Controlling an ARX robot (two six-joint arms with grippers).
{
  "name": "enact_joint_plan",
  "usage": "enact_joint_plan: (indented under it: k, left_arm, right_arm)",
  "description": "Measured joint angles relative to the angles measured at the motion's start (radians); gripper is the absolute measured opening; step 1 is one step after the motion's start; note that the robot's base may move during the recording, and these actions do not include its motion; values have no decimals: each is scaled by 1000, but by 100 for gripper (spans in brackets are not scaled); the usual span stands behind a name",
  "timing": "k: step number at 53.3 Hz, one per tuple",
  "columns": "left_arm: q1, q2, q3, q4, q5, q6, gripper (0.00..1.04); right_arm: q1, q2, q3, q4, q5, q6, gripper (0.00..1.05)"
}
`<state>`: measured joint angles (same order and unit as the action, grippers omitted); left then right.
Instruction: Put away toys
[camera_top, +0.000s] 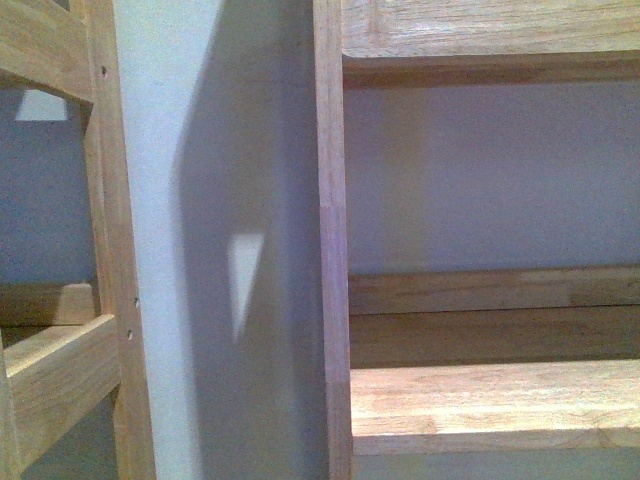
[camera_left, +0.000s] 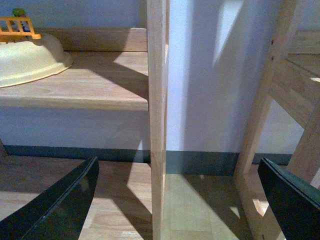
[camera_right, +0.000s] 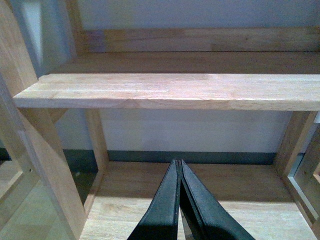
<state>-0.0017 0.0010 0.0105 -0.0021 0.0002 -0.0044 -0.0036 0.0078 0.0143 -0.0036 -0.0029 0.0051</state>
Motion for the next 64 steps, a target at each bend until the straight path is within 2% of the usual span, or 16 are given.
enact_joint_plan:
  k: [1, 5, 10, 11, 16, 28, 64]
  left_arm:
    - [0, 0, 0, 0, 0, 0, 98]
    - [0, 0, 0, 0, 0, 0, 98]
    - [0, 0, 0, 0, 0, 0, 98]
    - [0, 0, 0, 0, 0, 0, 98]
    - [0, 0, 0, 0, 0, 0, 98]
    - [0, 0, 0, 0, 0, 0, 98]
    - [0, 0, 0, 0, 0, 0, 98]
  right_arm:
    - [0, 0, 0, 0, 0, -2, 5]
    - [0, 0, 0, 0, 0, -2, 22]
    - [0, 0, 0, 0, 0, -2, 34]
    - [0, 0, 0, 0, 0, -2, 40]
    - [0, 0, 0, 0, 0, -2, 55]
    - [0, 0, 0, 0, 0, -2, 99]
    - [0, 0, 0, 0, 0, -2, 98]
